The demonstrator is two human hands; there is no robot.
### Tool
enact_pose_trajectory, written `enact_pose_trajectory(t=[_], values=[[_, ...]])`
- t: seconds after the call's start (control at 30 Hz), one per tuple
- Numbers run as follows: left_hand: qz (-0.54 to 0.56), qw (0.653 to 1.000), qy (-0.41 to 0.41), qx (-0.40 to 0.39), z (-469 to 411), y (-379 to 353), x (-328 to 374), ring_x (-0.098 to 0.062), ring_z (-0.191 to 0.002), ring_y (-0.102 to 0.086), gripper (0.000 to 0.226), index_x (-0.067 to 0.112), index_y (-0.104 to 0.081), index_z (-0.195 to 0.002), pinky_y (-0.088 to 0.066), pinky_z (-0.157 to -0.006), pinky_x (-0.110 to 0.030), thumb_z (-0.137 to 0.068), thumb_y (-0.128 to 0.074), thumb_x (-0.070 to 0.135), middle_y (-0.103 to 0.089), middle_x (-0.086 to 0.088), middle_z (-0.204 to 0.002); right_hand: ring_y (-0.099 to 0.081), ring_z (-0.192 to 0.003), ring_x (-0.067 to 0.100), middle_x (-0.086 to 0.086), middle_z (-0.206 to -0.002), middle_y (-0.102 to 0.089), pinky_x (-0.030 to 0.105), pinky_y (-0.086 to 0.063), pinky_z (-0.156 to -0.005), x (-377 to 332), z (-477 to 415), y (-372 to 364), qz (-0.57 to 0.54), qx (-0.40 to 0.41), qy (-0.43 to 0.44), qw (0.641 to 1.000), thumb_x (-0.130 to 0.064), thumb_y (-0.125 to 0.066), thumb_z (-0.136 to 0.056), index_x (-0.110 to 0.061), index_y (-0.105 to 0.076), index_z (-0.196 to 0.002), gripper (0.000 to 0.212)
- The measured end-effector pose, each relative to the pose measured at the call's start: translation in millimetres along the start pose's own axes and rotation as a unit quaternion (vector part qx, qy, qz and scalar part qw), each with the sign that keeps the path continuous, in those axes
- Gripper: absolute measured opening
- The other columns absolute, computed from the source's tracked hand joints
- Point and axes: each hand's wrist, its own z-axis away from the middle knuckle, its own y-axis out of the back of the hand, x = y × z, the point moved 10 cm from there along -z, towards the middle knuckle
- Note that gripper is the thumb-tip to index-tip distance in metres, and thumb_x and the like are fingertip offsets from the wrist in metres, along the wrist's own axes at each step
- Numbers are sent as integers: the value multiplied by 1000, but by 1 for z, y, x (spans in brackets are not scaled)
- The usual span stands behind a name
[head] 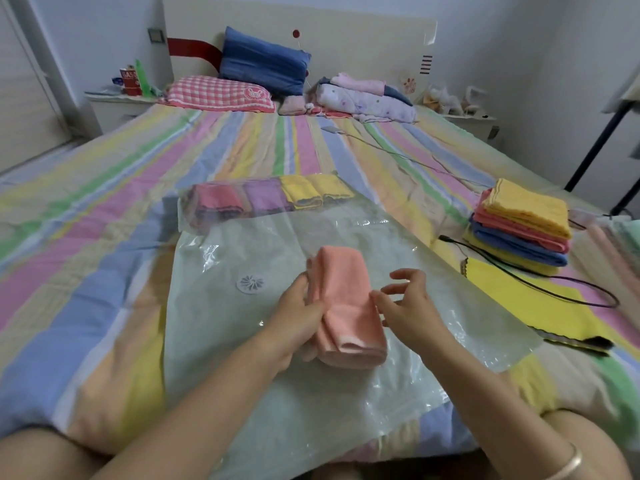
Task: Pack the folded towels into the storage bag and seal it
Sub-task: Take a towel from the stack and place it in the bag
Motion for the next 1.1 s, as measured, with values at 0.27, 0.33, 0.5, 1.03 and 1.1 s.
enact_pose_trajectory(t=[0.27, 0.33, 0.5, 1.03, 1.1], values=[[-89, 981, -102, -136, 44, -67, 53, -13, -104, -67, 35, 36, -61, -120, -57, -87, -43, -89, -51, 25, -71, 6, -113, -69, -98, 14, 0, -114, -66, 40, -55, -89, 9, 29, -13, -236, -72, -83, 965, -87, -68, -37, -25, -45, -128, 112], [-12, 982, -28, -189, 48, -76, 49, -14, -110, -65, 37, 24, -62, -124, -58, -86, -41, -96, -44, 9, -67, -3, -122, -69, -97, 12, 1, -112, -68, 39, -55, -88, 12, 31, -10, -267, -102, -101, 953, -81, -75, -35, -25, -49, -125, 109], [93, 973, 33, -208, 40, -65, 34, -25, -108, -67, 29, 8, -55, -124, -57, -86, -45, -95, -50, 6, -68, -10, -120, -72, -89, 25, 15, -104, -72, 34, -59, -69, 15, 48, -11, -353, -191, -127, 907, -32, -60, -85, -11, -54, -128, 49], [-655, 717, -208, -119, 66, -110, -17, -23, -108, -44, 64, 16, -50, -113, -39, -83, -36, -70, -67, 60, -47, -4, -114, -65, -64, 28, 14, -74, -63, 35, -48, -62, 56, 50, 44, -385, -76, -178, 902, -28, -53, -89, -9, -54, -103, 23], [-670, 699, -218, -125, 67, -115, -19, -25, -110, -43, 64, 14, -48, -115, -39, -80, -36, -70, -70, 54, -45, -5, -117, -66, -65, 28, 16, -79, -64, 33, -50, -58, 58, 53, 46, -379, -78, -176, 905, -29, -53, -90, -9, -55, -108, 28]])
